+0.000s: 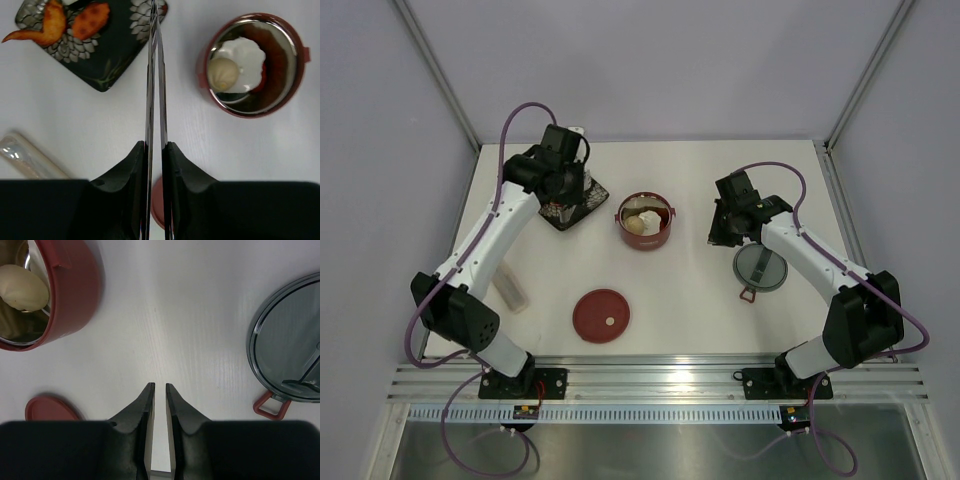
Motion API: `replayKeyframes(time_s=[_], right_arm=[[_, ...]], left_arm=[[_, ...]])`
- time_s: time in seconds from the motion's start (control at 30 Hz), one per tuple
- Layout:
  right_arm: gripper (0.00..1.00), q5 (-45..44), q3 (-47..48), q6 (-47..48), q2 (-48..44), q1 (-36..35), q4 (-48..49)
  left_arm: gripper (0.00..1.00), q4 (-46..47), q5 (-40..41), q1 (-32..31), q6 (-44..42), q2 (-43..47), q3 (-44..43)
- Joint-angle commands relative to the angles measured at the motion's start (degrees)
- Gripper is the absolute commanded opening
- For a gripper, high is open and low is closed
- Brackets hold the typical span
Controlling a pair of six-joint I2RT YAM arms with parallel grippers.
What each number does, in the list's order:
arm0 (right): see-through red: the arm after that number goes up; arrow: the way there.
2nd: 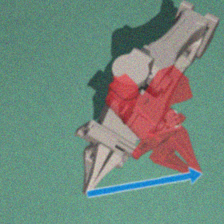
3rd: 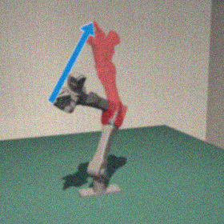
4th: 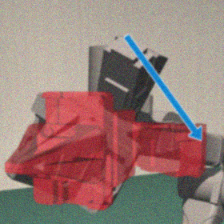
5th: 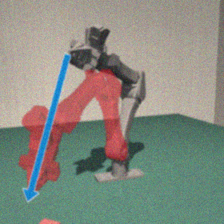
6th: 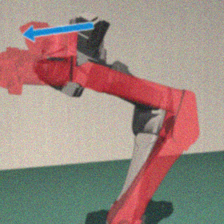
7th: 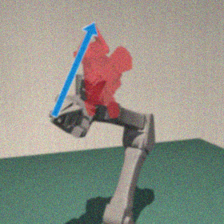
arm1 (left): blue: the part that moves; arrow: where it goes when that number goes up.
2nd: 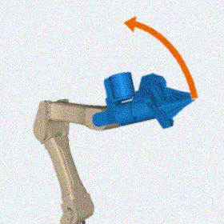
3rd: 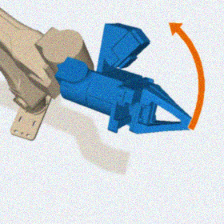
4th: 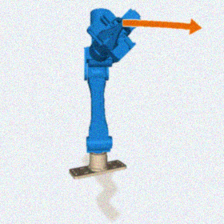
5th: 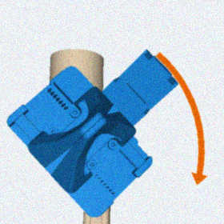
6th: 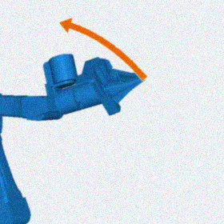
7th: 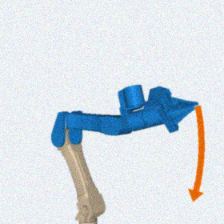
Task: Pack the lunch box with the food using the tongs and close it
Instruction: Pick up the fake food from the plate.
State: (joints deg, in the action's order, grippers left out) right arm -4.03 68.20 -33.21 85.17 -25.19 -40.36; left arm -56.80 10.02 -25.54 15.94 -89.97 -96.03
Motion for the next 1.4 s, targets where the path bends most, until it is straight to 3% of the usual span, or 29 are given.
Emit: replayKeyframes(time_s=[0.0, 0.23, 0.5, 1.37], right_arm=[[0.22, -1.5, 0.3, 0.2, -1.9, -0.6, 0.0], [0.22, -1.5, 0.2, 0.3, -1.8, -0.5, 0.0], [0.22, -1.5, 0.3, 0.3, -1.7, -0.5, 0.0], [0.22, -1.4, 2.1, 0.8, -0.4, -0.5, -0.9]], left_arm=[[0.17, 2.5, 1.2, 4.7, 0.8, 1.4, 1.5], [0.25, 4.8, 2.1, 9.1, 2.9, -2.0, 2.4], [0.44, 5.6, 5.0, 11.1, 4.1, -7.4, -0.3], [0.52, 7.1, 6.0, 14.4, 3.9, -18.6, -8.6]])
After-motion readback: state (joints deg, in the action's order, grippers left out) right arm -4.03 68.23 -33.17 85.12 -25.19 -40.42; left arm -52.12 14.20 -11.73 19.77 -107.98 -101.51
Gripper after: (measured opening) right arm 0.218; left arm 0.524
